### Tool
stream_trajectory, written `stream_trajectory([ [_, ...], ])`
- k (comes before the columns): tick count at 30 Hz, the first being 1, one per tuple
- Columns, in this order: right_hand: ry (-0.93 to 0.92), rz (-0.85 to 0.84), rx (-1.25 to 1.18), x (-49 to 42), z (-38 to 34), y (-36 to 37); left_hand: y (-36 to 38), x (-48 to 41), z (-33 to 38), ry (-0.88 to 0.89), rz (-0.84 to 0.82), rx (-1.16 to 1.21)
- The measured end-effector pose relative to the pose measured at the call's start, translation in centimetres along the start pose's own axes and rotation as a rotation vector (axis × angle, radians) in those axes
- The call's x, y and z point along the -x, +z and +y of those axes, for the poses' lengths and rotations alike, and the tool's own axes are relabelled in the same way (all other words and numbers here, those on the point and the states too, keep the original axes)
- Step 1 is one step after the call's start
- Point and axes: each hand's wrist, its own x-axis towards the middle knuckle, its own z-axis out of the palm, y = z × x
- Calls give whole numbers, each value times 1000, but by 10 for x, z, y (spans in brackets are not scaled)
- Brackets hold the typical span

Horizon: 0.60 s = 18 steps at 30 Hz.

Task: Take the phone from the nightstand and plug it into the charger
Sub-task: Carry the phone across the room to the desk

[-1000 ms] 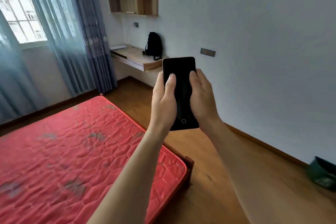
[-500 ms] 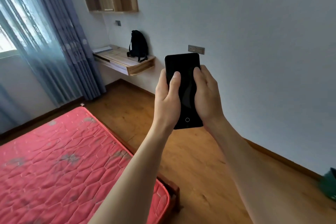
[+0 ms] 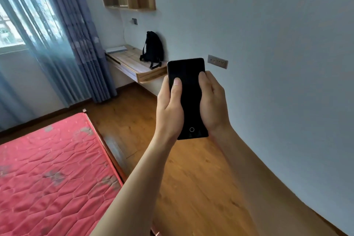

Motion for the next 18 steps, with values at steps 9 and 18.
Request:
stream_trajectory([
  [9,-50,-74,31,-165,48,19,18,-154,-65,32,71,24],
  [18,8,-124,-55,-304,124,35,30,-283,-140,-2,131,-78],
])
